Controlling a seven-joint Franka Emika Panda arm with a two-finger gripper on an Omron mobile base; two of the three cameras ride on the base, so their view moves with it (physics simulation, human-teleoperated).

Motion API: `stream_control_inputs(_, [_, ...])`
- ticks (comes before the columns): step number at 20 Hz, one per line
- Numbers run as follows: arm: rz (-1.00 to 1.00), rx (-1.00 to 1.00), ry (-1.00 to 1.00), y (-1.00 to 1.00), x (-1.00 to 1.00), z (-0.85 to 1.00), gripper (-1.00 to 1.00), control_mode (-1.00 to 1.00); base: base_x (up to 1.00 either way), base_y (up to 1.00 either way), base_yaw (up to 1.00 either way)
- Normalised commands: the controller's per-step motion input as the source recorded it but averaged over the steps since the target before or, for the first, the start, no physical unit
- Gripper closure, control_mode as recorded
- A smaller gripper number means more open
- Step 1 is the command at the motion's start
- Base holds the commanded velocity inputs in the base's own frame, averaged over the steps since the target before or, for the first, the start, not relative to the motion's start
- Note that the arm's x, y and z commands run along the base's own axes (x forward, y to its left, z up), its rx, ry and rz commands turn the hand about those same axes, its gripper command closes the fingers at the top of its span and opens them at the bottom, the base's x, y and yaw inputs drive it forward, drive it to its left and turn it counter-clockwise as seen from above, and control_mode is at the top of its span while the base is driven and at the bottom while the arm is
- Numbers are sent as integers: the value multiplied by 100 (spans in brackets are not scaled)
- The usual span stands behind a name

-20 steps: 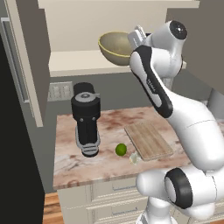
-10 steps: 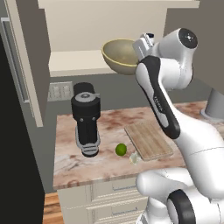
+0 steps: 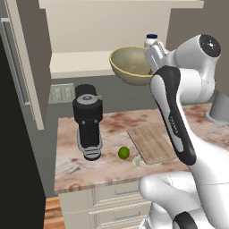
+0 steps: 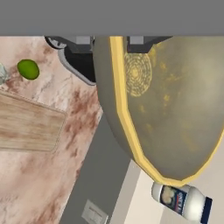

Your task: Open the cabinet. Place the bowl and condiment on the counter. Then place the lime and garlic on the cutting board.

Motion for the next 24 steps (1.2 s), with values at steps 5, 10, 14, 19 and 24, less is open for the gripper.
stream_control_inputs(5, [-1, -1, 3, -4, -50, -25, 100, -100, 0, 0, 0])
stream_control_inputs(10, [-1, 0, 0, -6, -26, -42, 100, -100, 0, 0, 0])
stream_control_inputs(14, [0, 0, 0, -14, -2, -37, 100, -100, 0, 0, 0])
stream_control_inputs(19, [0, 0, 0, -28, 0, -20, 100, -100, 0, 0, 0])
stream_control_inputs(24, [0, 0, 0, -28, -1, -12, 100, -100, 0, 0, 0])
